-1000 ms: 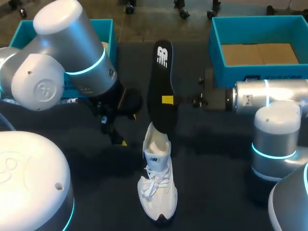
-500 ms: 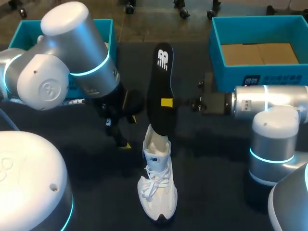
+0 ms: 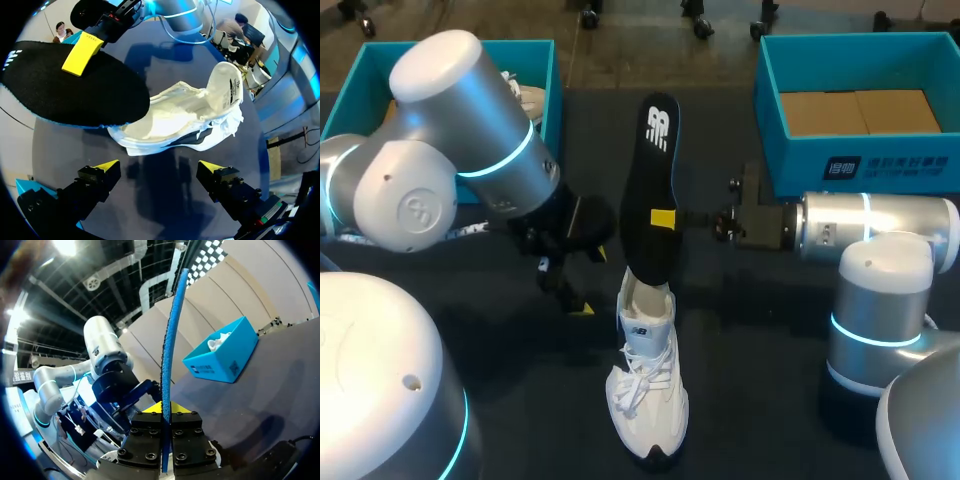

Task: Take the shoe out of the shoebox, open the shoe tongue, remove and reinsert the insole, then place the shoe into the shoebox

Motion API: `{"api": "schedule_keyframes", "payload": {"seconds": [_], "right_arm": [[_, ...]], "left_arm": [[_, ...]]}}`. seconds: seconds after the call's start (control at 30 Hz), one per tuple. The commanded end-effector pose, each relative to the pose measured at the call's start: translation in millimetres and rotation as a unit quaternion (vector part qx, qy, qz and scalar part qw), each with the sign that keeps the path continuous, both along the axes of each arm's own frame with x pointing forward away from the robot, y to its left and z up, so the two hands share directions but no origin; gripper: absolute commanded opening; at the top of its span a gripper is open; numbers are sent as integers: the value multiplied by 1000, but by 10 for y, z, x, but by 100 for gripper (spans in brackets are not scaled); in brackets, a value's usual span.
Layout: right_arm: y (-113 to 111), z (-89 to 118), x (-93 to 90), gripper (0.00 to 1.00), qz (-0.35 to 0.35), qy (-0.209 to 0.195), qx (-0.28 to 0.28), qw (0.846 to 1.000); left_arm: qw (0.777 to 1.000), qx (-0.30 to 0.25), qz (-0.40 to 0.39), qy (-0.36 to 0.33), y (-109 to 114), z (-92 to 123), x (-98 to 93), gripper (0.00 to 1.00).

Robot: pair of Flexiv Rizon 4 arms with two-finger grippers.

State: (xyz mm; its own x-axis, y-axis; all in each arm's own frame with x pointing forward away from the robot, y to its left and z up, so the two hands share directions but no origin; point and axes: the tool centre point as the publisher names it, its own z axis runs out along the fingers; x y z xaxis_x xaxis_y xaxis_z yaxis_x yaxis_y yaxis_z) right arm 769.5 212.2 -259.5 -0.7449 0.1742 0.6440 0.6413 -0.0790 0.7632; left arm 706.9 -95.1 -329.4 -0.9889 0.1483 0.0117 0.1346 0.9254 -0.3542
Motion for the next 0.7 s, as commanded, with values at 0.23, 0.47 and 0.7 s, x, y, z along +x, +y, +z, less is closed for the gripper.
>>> {"api": "schedule_keyframes", "payload": {"seconds": [0.23,0.47,0.7], "right_arm": [[70,-68,-4,0,-8,-7,7,1000],[112,-55,-11,0,-5,-14,7,1000],[159,-22,-64,0,-8,-15,8,1000]], "left_arm": [[1000,-6,1,-4,-48,-185,-95,100],[1000,-6,5,-2,-51,-242,-129,100],[1000,-10,8,6,-59,-275,-127,100]]}}
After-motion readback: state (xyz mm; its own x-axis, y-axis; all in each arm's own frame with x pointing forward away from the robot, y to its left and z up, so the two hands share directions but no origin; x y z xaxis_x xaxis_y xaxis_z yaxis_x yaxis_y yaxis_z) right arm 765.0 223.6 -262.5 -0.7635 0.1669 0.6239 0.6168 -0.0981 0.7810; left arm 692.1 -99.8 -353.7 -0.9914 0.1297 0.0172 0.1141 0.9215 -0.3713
